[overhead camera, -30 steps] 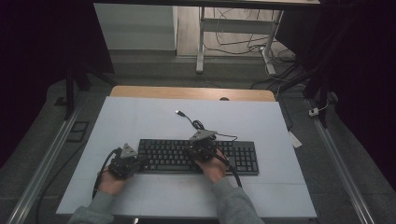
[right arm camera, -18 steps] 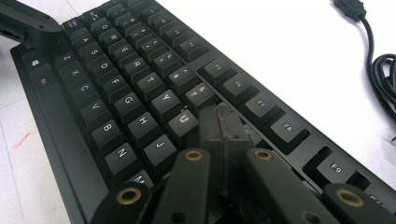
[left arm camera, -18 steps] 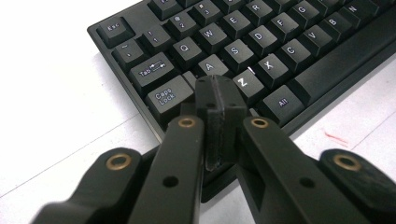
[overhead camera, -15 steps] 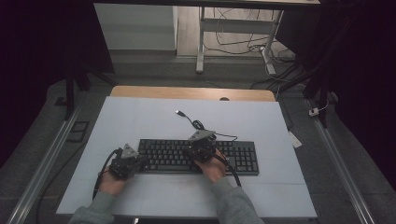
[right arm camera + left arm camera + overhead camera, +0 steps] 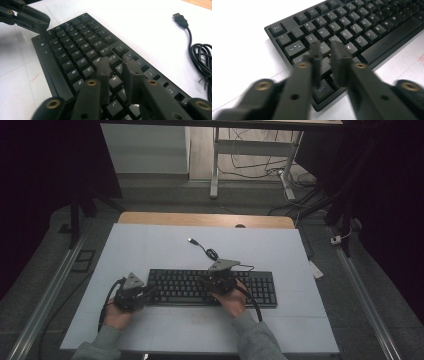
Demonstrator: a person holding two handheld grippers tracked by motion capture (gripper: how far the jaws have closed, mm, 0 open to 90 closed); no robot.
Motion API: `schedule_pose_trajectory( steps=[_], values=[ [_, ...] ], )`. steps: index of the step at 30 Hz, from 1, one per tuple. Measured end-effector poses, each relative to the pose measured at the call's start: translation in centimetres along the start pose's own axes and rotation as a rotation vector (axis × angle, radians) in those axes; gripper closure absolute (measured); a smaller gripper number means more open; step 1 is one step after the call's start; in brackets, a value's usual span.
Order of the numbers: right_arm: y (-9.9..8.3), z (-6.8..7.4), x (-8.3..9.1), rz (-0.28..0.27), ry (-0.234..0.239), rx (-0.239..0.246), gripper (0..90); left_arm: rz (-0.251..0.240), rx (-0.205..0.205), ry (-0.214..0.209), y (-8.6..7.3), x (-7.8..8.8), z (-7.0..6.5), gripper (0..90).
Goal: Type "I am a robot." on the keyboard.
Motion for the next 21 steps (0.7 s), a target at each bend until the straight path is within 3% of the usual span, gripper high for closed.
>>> schedule_pose_trajectory(
  steps=[7, 21],
  values=[
    [-0.8, -0.3, 1.2, -0.005, -0.005, 0.001, 66.9, -0.018, 0.028, -0.001, 0.1, 0.3, 0.1, 53.8],
    [-4.9, -2.1, 5.4, -0.022, -0.037, -0.032, 62.0, -0.029, 0.017, -0.029, 0.3, 0.7, -0.1, 48.2]
  ],
)
Point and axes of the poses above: each handheld gripper's, and its own axes: x roughly backward along the jaws, y roughly out of its top, z roughly to its left, the point moved 4 cm from there along -x, roughly forward along the jaws, and after that the axes turned 12 degrees about z, right-handed, at the moved point
